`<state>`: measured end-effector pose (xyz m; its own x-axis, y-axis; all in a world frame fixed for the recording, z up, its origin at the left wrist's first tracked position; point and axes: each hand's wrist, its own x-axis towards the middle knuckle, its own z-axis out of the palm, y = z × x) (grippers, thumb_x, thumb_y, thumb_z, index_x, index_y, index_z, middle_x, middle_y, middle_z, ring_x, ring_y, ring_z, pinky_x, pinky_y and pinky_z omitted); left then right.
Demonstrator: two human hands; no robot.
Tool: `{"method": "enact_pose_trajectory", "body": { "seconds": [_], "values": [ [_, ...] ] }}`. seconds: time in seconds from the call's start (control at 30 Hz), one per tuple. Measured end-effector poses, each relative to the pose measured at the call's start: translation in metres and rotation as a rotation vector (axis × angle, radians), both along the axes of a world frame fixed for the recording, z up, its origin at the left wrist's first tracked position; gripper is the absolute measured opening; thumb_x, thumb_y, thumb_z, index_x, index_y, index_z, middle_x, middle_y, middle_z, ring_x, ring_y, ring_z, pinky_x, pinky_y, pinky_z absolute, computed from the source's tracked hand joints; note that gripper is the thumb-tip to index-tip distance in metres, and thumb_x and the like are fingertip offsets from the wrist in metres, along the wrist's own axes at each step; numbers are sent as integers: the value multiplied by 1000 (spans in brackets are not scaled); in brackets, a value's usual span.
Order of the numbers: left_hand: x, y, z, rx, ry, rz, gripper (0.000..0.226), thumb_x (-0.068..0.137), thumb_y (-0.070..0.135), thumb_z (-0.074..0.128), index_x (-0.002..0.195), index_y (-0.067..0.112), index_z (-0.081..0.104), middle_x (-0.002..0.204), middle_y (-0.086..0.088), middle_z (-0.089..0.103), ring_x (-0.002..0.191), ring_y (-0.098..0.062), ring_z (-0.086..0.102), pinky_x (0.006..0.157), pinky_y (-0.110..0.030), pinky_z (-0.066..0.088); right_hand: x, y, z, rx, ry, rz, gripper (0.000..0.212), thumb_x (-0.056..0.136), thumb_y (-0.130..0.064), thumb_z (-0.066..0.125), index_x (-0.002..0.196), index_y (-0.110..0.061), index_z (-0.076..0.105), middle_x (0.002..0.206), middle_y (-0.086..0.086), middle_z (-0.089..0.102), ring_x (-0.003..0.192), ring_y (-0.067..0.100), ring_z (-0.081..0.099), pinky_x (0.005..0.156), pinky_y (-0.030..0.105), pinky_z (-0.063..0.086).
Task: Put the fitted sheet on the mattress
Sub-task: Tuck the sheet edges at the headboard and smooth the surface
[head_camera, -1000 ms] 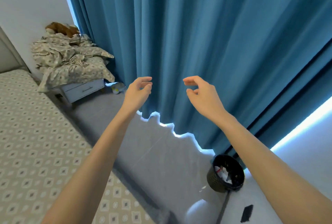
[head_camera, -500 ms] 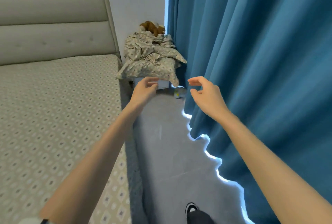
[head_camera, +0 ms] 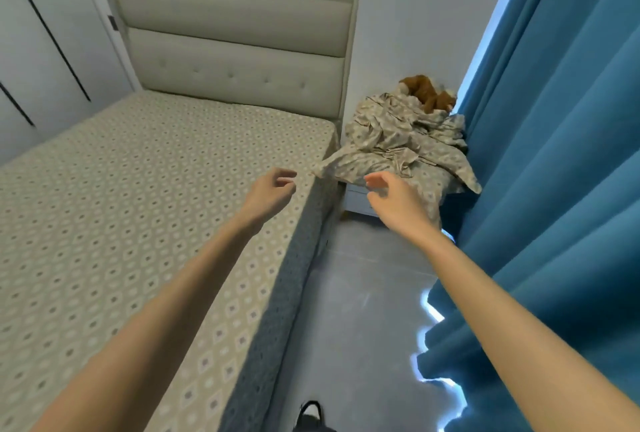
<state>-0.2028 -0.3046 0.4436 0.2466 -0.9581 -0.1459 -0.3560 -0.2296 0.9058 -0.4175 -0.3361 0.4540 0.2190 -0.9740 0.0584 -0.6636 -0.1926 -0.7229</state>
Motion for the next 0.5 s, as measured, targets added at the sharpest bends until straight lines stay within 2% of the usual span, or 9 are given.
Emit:
{"method": "enact_pose_trajectory", "body": {
  "seconds": [0.1, 0.23, 0.33, 0.5],
  "values": [
    [15, -52, -10, 24, -21, 41, 36, 95, 15, 47, 130, 14, 52, 122, -8, 59, 92, -16, 55, 78, -28, 42, 17, -68, -16, 27, -9, 53, 36, 93, -6, 49, 128, -11, 56, 130, 3, 60, 121, 17, 54, 100, 26, 40],
    [39, -147, -22, 42, -37, 91, 36, 94, 15, 46, 130, 15, 52, 127, -9, 58, 99, -18, 55, 80, -28, 43, 42, -173, -31, 74, -24, 95, 34, 94, -9, 49, 127, -13, 55, 128, 0, 59, 119, 17, 54, 89, 21, 37],
    [53, -215, -19, 53, -53, 108, 37, 94, 14, 45, 130, 14, 52, 127, -10, 57, 95, -17, 55, 79, -28, 43, 58, -245, -32, 93, -23, 115, 33, 94, -10, 48, 127, -13, 55, 128, 1, 58, 116, 16, 54, 86, 21, 38],
    [74, -342, -10, 66, -90, 114, 38, 94, 15, 45, 131, 16, 51, 129, -8, 57, 97, -16, 55, 80, -28, 43, 82, -375, -30, 131, 2, 133, 36, 96, -10, 47, 131, -12, 53, 133, 1, 56, 122, 17, 52, 93, 24, 39]
  ]
}}
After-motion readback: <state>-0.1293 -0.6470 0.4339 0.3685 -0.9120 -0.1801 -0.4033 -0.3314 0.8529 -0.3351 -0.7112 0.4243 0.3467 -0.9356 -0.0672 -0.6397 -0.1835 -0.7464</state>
